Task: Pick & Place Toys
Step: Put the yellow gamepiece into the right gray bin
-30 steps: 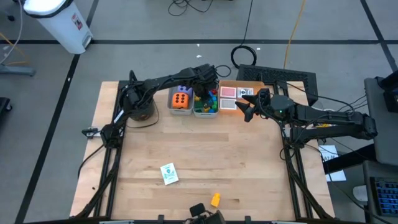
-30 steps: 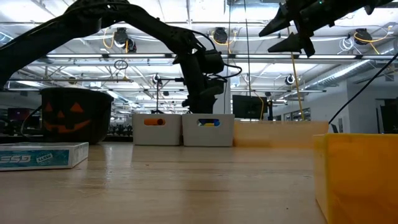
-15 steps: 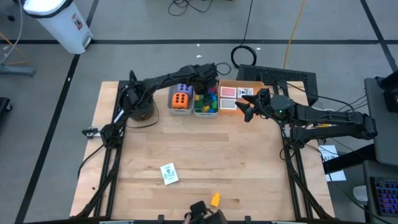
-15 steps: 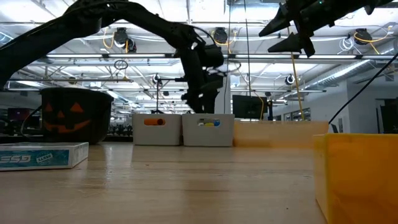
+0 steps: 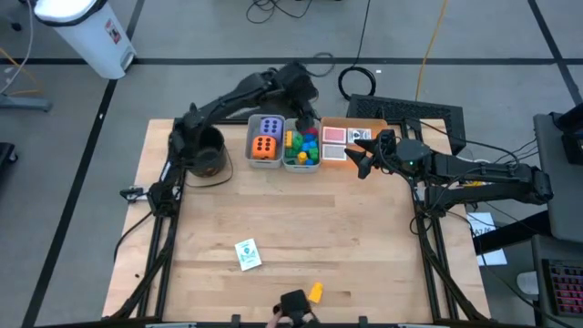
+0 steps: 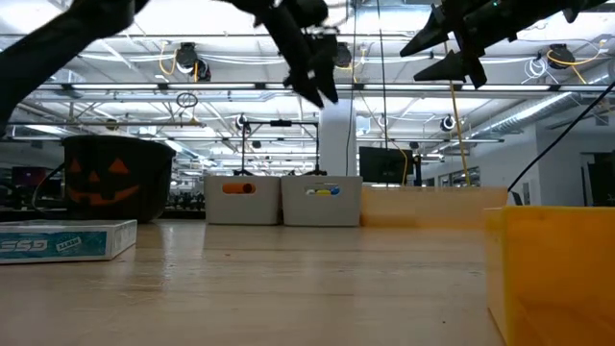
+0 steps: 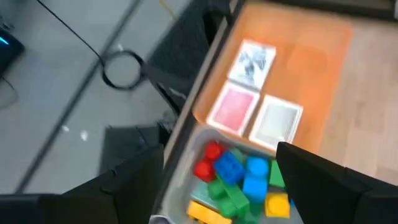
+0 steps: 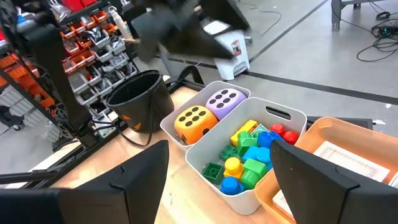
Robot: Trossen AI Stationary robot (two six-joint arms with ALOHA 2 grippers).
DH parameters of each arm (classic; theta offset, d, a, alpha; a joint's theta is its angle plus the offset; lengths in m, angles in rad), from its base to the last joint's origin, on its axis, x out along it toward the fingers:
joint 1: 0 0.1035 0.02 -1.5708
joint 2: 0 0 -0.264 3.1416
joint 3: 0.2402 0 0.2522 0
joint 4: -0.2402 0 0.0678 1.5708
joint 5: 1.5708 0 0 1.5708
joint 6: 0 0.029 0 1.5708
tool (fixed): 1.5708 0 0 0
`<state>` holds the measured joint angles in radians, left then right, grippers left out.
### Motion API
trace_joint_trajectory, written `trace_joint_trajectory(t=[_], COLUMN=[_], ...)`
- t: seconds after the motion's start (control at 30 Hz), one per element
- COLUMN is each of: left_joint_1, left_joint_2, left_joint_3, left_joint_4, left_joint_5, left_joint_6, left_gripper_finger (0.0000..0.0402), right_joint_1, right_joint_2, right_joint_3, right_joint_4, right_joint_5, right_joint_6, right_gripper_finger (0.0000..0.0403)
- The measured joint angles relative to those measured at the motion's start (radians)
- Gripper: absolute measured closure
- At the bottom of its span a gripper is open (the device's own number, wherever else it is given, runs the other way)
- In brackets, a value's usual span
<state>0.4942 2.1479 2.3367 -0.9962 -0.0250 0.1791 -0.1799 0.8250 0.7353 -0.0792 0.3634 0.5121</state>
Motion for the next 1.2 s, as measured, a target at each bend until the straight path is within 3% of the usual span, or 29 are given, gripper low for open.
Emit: trace_joint_trajectory(t=[0.17,0.37,0.63,0.77,1.03,1.2], left_joint_1=[0.005,0.023,0.005,-0.023,-0.09,-0.149], left_joint_2=[-0.137,-0.284,-0.452,-0.559,-0.833,-1.008], left_joint_3=[0.0,0.001,-0.077,-0.283,-0.894,-1.197], left_joint_4=[0.004,0.011,0.05,0.185,0.594,0.79], left_joint_5=[0.009,0.184,0.239,0.292,0.287,0.286], left_joint_6=[-0.029,-0.111,-0.137,-0.162,-0.325,-0.45], left_gripper_finger=[0.0097,0.0109,0.0128,0.0134,0.0136,0.0135], right_joint_1=[0.0,0.0,0.0,0.0,0.0,0.0], right_joint_2=[0.0,0.0,0.0,0.0,0.0,0.004], right_joint_3=[0.0,0.0,0.0,0.0,0.0,0.0], right_joint_4=[0.0,0.0,0.0,0.001,0.001,0.001], right_joint_5=[0.001,0.001,0.003,0.002,0.002,0.002], right_joint_6=[0.0,0.0,0.052,0.088,0.142,0.161], right_gripper_finger=[0.0133,0.0133,0.0133,0.0133,0.0133,0.0133])
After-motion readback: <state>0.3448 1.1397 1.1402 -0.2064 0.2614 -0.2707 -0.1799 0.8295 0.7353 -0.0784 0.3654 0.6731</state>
